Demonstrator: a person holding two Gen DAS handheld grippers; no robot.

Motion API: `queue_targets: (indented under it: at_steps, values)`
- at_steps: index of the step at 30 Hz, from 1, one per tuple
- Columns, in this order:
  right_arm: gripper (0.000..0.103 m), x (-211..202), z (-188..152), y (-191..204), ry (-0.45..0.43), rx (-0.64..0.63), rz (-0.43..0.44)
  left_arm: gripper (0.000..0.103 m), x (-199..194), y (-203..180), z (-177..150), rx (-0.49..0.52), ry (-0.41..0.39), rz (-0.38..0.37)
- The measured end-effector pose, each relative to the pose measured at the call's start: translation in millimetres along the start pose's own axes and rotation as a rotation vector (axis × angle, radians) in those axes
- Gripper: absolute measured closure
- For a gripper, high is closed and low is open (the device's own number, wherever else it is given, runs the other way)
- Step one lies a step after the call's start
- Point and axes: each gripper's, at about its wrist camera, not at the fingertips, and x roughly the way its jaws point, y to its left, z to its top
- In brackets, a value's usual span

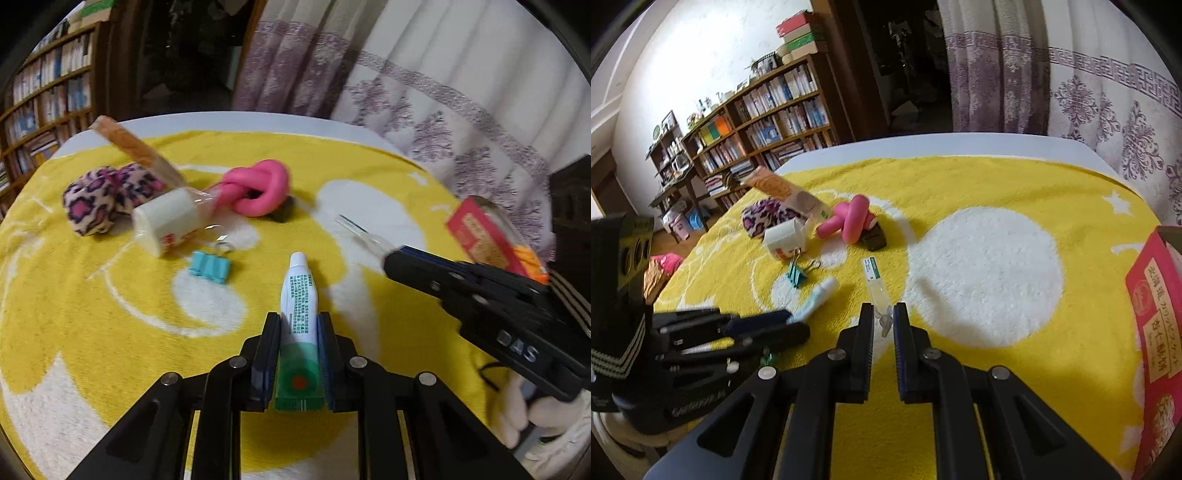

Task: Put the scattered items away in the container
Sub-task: 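Carry the tube with the left tool while the right tool carries the vial into the tin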

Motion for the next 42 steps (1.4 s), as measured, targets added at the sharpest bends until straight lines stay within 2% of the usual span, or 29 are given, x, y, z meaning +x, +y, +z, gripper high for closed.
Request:
queue_targets:
  at_steps: [14, 19, 25, 33, 42]
  values:
    - [0.092, -17, 9, -19, -0.075, 0.076, -0.021, 0.082, -21, -28, 12, 0.041, -0.065, 0.003]
    - [0.092, -57, 8, -30, -0.148, 0.125, -0.039, 0.082, -28, -53, 18, 0.066, -0.075, -0.01]
    - [0.092, -117, -2, -56, -0.225, 0.161, -0.088, 0.082, -26, -97, 23, 0.127, -0.074, -0.041]
    - [0.092, -188, -20, -111, -0.314, 0.242, -0.195, 0.082, -22, -164, 42, 0.223, -0.079, -0.081]
    - [0.092, -232, -51, -166, -0.356, 0.355, -0.29, 0.082, -7, -251, 62, 0.333, -0.075, -0.171]
